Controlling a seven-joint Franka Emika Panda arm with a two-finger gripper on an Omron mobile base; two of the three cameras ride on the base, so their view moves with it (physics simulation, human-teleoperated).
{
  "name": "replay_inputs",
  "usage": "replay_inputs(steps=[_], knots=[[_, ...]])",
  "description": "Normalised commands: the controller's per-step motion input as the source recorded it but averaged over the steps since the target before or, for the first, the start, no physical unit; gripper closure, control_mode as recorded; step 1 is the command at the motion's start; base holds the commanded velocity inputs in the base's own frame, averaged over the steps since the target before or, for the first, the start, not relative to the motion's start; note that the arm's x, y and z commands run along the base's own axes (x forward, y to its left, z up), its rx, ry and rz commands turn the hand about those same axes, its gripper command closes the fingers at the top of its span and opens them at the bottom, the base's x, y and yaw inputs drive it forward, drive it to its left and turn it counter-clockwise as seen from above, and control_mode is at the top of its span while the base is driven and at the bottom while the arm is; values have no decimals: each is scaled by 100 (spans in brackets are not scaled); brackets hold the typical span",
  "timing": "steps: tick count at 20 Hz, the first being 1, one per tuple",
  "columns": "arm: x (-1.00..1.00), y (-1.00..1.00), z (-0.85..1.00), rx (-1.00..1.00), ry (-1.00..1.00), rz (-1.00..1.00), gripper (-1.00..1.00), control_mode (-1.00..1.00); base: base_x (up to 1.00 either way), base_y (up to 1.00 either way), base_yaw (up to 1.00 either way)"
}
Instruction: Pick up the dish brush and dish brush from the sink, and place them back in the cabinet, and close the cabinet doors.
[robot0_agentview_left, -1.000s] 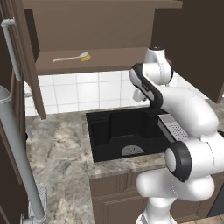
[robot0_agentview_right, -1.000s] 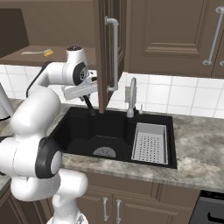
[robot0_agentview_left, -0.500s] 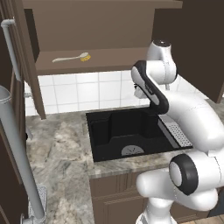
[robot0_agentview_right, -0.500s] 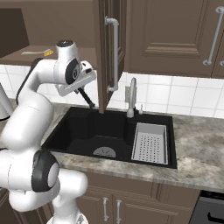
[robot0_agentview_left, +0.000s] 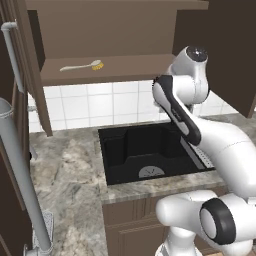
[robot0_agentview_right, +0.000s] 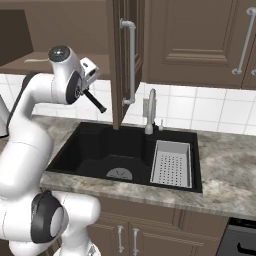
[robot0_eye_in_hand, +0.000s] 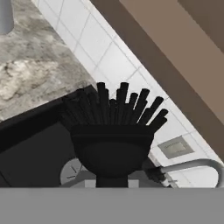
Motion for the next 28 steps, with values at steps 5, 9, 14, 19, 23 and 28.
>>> replay_inputs(steps=[5,9,14,19,23,28], knots=[[0,15,38,-3,-27,5,100,-100,0,0,0],[0,14,35,-5,-22,5,100,-100,0,0,0],[0,7,33,-11,-17,3,100,-100,0,0,0],[1,3,31,-15,-15,7,100,-100,0,0,0],[0,14,37,-7,-10,5,100,-100,0,0,0],[2,12,25,-5,-1,0,100,-100,0,0,0]])
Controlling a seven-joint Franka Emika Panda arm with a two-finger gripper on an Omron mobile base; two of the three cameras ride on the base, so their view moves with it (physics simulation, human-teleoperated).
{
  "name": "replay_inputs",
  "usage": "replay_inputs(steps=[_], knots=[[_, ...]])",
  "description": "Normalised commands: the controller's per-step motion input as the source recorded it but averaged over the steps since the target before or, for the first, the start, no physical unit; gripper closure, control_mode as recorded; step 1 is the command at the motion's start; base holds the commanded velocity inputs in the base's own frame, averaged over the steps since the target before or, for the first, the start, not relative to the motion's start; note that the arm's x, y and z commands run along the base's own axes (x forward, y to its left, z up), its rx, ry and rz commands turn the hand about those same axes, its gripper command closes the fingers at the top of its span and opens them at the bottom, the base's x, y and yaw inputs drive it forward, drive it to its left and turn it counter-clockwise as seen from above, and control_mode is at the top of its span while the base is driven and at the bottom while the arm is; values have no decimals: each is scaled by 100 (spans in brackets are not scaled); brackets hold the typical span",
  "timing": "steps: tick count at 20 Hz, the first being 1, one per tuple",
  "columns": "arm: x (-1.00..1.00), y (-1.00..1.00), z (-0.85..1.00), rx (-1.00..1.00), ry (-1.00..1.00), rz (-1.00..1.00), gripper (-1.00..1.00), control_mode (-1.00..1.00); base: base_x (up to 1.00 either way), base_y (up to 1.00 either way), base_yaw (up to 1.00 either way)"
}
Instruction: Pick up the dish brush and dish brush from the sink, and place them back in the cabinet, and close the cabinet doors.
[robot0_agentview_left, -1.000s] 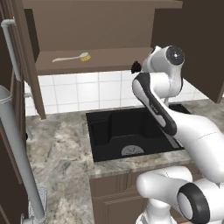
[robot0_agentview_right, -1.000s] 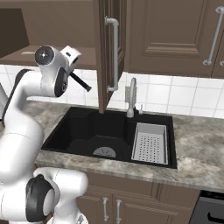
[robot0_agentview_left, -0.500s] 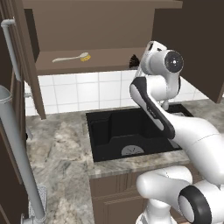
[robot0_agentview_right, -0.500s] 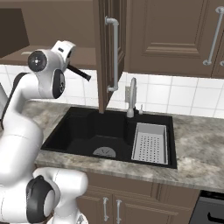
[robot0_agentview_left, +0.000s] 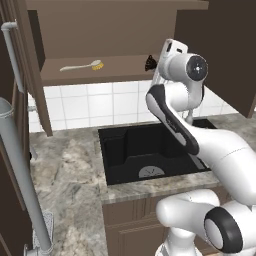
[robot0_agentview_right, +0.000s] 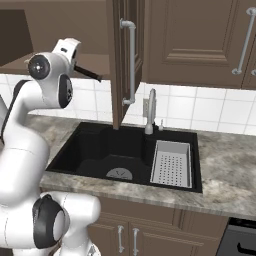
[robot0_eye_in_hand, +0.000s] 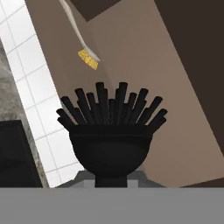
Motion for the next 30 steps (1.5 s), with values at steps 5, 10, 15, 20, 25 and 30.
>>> replay_inputs(steps=[5,10,15,20,25,30], knots=[[7,14,16,-6,0,0,100,-100,0,0,0],[17,6,5,0,-2,0,100,-100,0,0,0],[21,7,0,0,-2,0,100,-100,0,0,0],[19,7,0,0,-1,0,100,-100,0,0,0],[30,6,1,1,0,0,100,-100,0,0,0],[35,1,3,1,0,0,100,-100,0,0,0]])
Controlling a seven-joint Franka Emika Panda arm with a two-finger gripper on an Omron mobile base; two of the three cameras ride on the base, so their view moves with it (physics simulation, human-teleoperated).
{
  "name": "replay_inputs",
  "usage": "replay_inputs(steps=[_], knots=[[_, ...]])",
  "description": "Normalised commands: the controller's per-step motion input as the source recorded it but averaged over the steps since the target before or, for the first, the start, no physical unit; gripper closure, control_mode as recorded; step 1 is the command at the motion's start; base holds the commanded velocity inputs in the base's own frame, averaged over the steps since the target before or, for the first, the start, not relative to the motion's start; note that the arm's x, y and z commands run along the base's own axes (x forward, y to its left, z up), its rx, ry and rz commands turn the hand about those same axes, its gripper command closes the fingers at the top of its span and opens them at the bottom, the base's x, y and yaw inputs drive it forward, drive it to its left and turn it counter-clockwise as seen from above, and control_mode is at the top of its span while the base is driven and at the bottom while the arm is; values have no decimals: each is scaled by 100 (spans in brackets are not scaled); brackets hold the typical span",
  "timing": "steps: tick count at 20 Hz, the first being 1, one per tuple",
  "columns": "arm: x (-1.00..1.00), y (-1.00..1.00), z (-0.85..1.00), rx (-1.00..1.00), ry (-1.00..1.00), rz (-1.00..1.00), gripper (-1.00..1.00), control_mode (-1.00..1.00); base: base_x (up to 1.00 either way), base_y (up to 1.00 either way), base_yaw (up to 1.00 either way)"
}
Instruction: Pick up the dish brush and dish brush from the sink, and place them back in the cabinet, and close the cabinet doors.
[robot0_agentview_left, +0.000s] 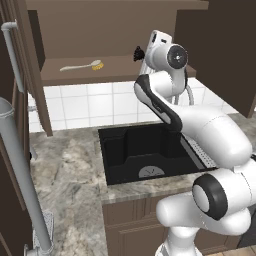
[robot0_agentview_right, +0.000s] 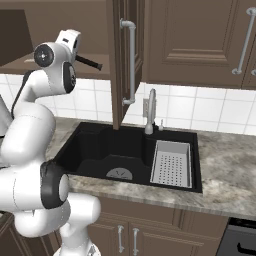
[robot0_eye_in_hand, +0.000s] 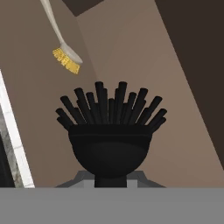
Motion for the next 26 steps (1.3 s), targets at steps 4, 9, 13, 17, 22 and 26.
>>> replay_inputs(steps=[4,9,13,17,22,26], knots=[[32,6,2,3,0,0,100,-100,0,0,0],[29,7,1,3,0,0,100,-100,0,0,0],[23,10,0,6,0,0,100,-100,0,0,0],[23,7,-1,1,0,0,100,-100,0,0,0],[23,5,-5,5,0,0,100,-100,0,0,0],[21,3,-6,6,0,0,100,-100,0,0,0]])
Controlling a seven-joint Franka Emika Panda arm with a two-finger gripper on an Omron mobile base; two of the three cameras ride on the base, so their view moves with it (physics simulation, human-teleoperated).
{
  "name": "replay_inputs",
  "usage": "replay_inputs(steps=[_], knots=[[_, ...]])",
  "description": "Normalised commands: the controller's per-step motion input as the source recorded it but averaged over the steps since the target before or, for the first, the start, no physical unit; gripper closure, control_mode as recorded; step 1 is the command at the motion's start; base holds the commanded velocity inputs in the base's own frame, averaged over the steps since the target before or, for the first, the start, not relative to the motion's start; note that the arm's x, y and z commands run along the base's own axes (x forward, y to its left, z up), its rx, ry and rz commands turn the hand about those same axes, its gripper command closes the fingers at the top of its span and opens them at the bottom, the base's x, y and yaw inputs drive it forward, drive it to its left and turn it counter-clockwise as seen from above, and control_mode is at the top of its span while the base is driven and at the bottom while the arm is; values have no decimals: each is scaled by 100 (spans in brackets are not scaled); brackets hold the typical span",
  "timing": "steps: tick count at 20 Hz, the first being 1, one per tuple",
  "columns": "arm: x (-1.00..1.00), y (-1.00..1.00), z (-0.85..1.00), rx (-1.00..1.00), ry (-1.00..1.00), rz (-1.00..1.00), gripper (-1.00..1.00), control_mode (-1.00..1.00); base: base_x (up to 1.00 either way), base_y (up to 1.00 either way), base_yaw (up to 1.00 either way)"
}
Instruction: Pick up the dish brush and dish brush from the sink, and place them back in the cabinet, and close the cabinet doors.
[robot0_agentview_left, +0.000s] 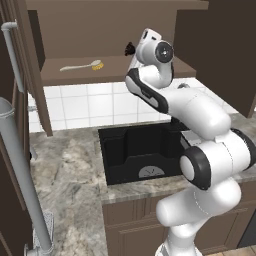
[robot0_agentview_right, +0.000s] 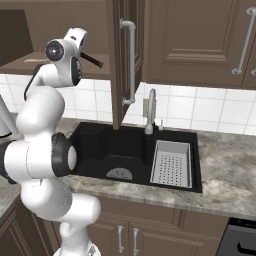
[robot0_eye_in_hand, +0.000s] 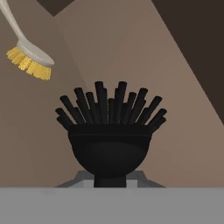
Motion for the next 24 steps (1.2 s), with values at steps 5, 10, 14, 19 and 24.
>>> replay_inputs(steps=[5,10,14,19,24], knots=[[21,3,-4,7,0,0,100,-100,0,0,0],[17,3,-1,7,-1,0,100,-100,0,0,0],[19,4,-3,7,0,0,100,-100,0,0,0],[19,1,-4,6,0,0,100,-100,0,0,0],[16,5,-7,5,-1,1,100,-100,0,0,0]])
